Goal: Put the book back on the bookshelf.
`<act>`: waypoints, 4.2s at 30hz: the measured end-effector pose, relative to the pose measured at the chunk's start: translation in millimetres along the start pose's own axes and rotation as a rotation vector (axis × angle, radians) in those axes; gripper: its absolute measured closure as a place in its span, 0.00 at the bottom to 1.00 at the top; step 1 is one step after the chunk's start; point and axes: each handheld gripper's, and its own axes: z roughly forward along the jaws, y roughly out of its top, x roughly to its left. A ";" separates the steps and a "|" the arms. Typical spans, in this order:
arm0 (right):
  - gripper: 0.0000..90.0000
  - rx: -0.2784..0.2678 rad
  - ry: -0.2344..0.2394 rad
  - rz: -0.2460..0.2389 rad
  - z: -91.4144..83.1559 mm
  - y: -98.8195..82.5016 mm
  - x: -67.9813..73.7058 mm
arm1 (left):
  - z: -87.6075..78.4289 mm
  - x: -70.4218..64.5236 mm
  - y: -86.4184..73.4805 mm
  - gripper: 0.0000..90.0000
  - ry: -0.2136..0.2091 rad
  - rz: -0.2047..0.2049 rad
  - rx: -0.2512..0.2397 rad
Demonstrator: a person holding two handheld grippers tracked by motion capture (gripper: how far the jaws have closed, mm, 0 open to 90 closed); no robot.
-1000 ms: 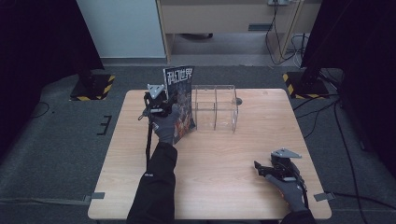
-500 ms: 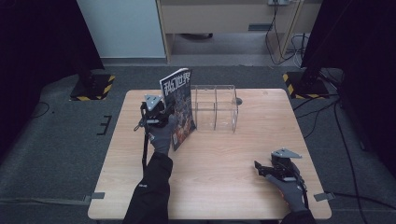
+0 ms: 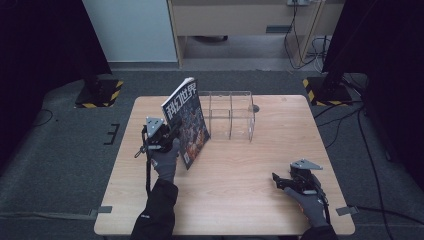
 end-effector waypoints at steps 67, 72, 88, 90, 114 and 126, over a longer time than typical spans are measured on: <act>0.21 0.004 0.006 0.015 -0.4 0.5 -2.3 | 24.4 -5.8 63.1 0.91 0.026 -0.015 -0.061; 0.21 0.010 0.011 0.014 0.5 0.1 -1.4 | 40.3 -7.9 64.2 0.91 0.032 -0.031 -0.059; 0.21 -0.001 0.007 0.020 -2.3 -0.5 -4.4 | 76.3 -13.5 47.2 0.91 0.056 -0.035 -0.064; 0.21 0.000 0.008 0.018 -2.7 -0.7 -4.6 | 76.0 -12.1 44.5 0.91 0.051 -0.051 -0.068; 0.21 -0.001 0.015 0.012 -1.9 0.0 -0.7 | 44.9 13.3 20.2 0.89 0.042 -0.077 -0.039; 0.21 0.002 0.015 0.018 -2.2 0.4 0.0 | 9.3 10.4 21.0 0.57 -0.020 0.001 -0.026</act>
